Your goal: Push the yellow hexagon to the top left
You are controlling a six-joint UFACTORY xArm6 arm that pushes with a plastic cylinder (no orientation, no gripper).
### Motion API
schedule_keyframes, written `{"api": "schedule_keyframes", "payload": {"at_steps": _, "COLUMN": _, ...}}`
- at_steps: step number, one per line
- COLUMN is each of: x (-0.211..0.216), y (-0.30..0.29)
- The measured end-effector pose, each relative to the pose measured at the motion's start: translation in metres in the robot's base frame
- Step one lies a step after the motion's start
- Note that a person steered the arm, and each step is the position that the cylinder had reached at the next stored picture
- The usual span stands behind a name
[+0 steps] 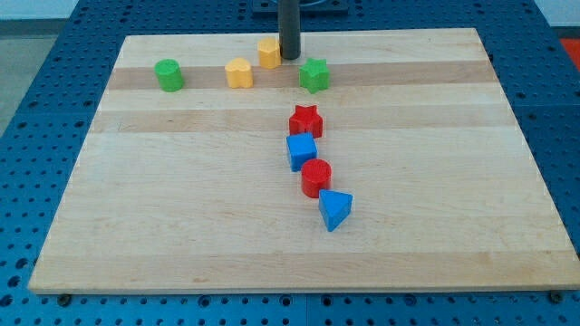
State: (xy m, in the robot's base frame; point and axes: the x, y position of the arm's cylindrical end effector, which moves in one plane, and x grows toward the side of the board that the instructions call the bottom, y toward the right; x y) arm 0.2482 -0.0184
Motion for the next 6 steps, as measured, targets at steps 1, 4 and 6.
{"api": "schedule_keyframes", "payload": {"at_steps": 1, "x": 0.003, "y": 0.000}}
{"api": "schedule_keyframes", "payload": {"at_steps": 4, "x": -0.008, "y": -0.052}}
{"api": "schedule_keyframes", "payload": {"at_steps": 6, "x": -0.009, "y": -0.150}}
